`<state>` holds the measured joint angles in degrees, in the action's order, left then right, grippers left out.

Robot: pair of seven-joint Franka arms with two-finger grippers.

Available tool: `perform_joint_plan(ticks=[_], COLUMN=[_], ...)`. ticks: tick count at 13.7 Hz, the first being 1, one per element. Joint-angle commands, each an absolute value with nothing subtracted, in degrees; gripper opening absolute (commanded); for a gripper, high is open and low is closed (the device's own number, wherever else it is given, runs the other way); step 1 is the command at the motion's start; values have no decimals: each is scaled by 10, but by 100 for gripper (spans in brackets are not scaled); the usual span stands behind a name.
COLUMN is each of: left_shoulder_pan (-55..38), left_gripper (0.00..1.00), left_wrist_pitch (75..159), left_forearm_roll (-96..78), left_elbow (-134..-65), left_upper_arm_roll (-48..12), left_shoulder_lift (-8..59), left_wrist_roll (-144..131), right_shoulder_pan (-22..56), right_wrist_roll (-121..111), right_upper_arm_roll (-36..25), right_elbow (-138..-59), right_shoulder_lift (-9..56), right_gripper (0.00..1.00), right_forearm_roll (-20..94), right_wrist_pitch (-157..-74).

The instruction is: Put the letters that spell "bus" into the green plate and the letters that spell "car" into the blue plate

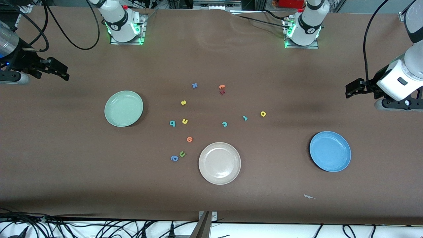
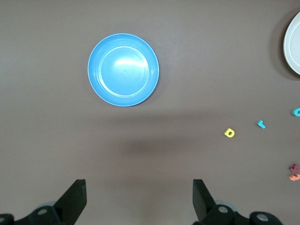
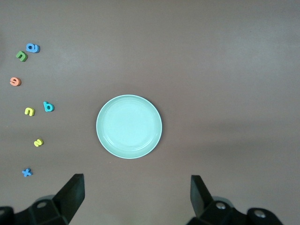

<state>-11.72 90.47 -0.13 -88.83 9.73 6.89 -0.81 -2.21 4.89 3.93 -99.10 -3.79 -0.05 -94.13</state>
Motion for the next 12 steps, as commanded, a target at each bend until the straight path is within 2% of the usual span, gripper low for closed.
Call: perform_joint_plan(ticks=[1, 12], left_shoulder_pan=[-114, -114], left_gripper=[100, 100], left_wrist_pitch=[904, 909], left_forearm_roll=[10, 10], left_elbow=[-885, -885], left_upper_arm_roll=[96, 96], left_shoulder_lift=[69, 69], left_wrist_roll=[4, 4], right_shoulder_pan=[-25, -25], right_wrist_roll=[47, 45], right_upper_arm_roll=[40, 40], right_elbow=[-978, -978], right_shoulder_lift=[-33, -33], right_gripper=[100, 100], right_forearm_roll=[9, 9], right_wrist_pitch=[-939, -939])
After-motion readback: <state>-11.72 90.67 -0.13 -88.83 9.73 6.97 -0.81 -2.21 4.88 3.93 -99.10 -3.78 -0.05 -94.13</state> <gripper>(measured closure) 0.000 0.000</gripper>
